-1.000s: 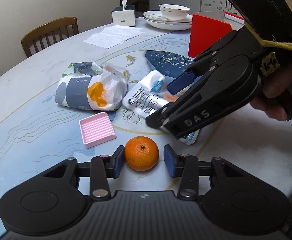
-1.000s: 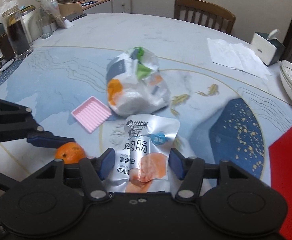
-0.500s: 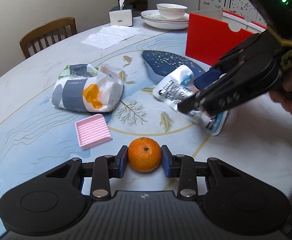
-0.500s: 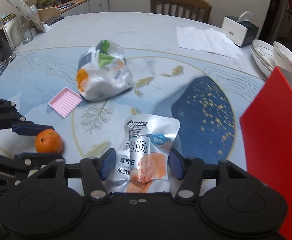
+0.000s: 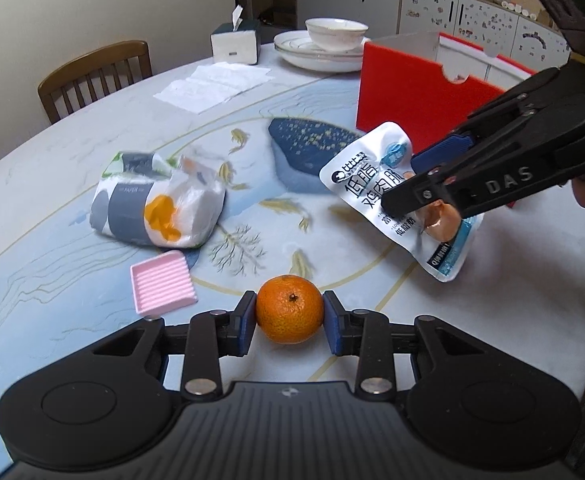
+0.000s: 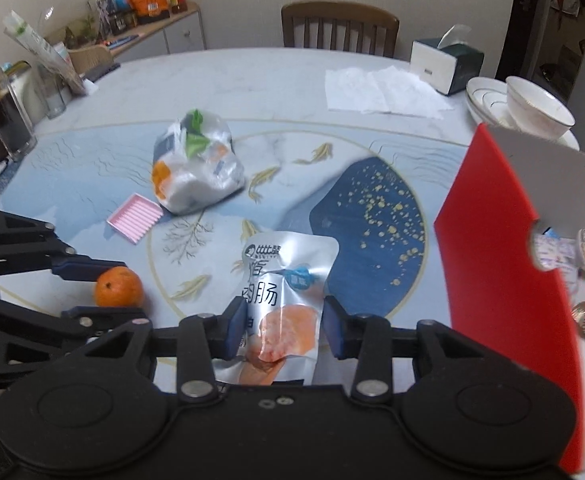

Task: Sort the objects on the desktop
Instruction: 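Carry the orange with left tool while right tool carries the pouch into the box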

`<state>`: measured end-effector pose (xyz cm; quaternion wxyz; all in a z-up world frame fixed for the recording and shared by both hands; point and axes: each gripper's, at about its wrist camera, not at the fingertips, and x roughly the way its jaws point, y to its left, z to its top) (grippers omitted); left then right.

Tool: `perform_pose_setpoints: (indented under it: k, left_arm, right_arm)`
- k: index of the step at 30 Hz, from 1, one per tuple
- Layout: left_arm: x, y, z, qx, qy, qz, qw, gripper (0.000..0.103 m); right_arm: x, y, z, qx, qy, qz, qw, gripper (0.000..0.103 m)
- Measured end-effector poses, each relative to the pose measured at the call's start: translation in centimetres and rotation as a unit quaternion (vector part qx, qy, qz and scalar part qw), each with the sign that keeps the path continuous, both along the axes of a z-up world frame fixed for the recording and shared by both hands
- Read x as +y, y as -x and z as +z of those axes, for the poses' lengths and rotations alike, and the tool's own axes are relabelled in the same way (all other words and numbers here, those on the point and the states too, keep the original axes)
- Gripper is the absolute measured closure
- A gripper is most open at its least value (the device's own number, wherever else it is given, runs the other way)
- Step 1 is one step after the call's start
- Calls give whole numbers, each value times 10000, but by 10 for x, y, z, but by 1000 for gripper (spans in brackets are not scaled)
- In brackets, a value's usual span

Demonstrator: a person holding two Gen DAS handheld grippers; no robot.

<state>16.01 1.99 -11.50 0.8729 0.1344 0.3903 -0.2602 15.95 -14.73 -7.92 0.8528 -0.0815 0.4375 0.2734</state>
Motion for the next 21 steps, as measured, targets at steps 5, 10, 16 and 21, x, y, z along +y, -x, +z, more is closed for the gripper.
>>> perform_pose_setpoints:
  k: [5,10,16,21]
  left_arm:
    - [-13,2,20,-147,85,-33,9998,70]
    - [-33,1,43,-333,210,-85,9992,70]
    - [-66,-3,69,-630,344,-240,9971,70]
    - [-100,-5,85,-802,409,-408,9951,70]
  right_arm:
    - [-19,7,20,-22,-149,-64,9999,64]
    - [-43,10,42,-121,-242,-161,9995,64]
    - [-76,6,69,-381,-468,-275,9978,64]
    - [-107,-2,82,-554,-561,-394,9961,64]
